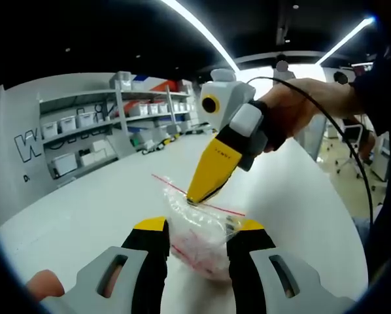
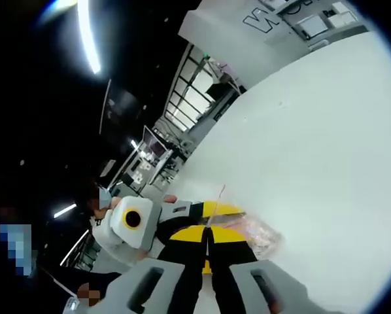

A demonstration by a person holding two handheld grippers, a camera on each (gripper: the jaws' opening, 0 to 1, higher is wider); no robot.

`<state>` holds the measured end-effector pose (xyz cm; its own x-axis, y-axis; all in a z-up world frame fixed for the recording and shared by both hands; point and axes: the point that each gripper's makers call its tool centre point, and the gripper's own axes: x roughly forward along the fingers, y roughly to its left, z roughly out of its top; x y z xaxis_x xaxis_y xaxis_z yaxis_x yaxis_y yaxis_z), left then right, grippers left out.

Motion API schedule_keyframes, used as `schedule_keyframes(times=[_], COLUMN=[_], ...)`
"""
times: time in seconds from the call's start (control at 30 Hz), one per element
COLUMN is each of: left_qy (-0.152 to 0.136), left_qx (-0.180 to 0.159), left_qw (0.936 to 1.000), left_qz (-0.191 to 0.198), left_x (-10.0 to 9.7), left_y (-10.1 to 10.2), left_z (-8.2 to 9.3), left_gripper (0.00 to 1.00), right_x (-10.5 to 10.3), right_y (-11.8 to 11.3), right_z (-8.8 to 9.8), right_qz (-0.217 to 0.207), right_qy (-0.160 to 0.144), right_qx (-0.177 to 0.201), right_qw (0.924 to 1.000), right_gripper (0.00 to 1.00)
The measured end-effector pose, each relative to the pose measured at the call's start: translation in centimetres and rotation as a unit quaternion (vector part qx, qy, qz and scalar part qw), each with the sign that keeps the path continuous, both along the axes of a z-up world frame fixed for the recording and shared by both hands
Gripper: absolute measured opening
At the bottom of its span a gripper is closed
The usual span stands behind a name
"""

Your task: Open the resealable bag by pulling the two sides of the seal apart until the entire bag opening is separated and visibly accessible.

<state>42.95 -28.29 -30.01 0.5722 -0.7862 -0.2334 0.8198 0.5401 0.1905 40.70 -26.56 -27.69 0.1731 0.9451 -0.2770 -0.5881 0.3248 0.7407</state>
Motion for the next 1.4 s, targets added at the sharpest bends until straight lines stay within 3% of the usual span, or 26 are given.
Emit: schedule_keyframes(times=[0.43, 0.7, 1.4], left_qy=[0.003, 0.005, 0.009], left_qx=[0.000, 0.001, 0.003], left_qw=[1.0000, 1.0000, 0.9999], left_qz=[0.000, -0.001, 0.005], left_x=[0.1, -0.1, -0.7], left_y=[0.0, 0.0, 0.6], left_z=[-0.2, -0.3, -0.3], left_gripper=[0.34, 0.35, 0.35], right_x=[-0.1, 1.2, 1.2], right_y=[0.1, -0.2, -0.1], right_z=[0.6, 0.6, 0.3], right_qz=[-0.004, -0.018, -0.019], right_qy=[0.013, 0.041, 0.037], right_qx=[0.016, 0.028, 0.023], right_qw=[0.9998, 0.9986, 0.9989], right_gripper=[0.00, 0.00, 0.00])
